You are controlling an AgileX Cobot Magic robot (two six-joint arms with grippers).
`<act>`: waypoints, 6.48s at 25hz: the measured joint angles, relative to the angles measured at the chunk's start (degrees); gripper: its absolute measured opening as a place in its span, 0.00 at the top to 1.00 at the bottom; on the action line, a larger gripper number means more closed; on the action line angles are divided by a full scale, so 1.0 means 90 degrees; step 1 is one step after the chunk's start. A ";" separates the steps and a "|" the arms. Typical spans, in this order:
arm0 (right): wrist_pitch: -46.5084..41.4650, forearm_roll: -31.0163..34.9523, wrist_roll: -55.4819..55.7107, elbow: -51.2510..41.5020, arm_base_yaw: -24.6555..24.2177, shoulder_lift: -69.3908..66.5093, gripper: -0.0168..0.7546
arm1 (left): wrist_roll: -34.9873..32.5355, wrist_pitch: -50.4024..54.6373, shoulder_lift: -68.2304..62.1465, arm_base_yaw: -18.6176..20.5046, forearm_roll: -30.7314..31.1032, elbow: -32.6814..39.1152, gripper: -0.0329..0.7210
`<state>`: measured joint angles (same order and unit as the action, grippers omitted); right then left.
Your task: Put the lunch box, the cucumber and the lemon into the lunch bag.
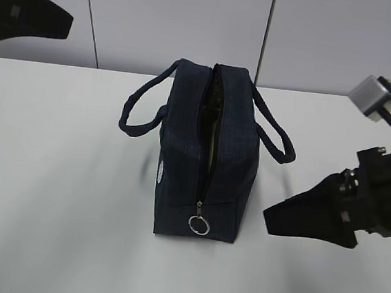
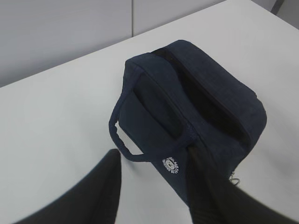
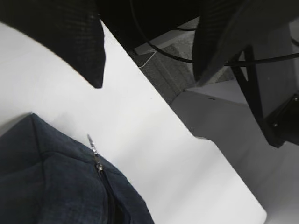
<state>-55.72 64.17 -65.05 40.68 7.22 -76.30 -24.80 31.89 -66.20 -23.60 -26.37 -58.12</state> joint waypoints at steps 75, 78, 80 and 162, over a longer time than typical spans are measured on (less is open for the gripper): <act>0.0694 0.4380 -0.4413 0.0263 0.1179 -0.3807 0.39 | 0.0000 0.0463 0.0000 0.0000 0.0060 0.0000 0.57; 0.0694 0.4380 -0.4433 0.0263 0.1195 -0.3807 0.45 | 0.0000 0.0463 0.0000 0.0000 0.0064 0.0000 0.57; 0.0694 0.4380 -0.4457 0.0263 0.1199 -0.3807 0.51 | 0.0000 0.0463 0.0000 0.0000 0.0064 0.0000 0.57; -0.0991 0.4340 -0.3034 0.0350 0.1209 -0.3801 0.98 | -0.1640 -0.0869 -0.0133 0.0000 -0.1655 0.2533 0.60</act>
<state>-64.64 103.23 -92.35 43.83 18.10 -110.51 -39.56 24.07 -67.40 -23.60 -41.26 -35.33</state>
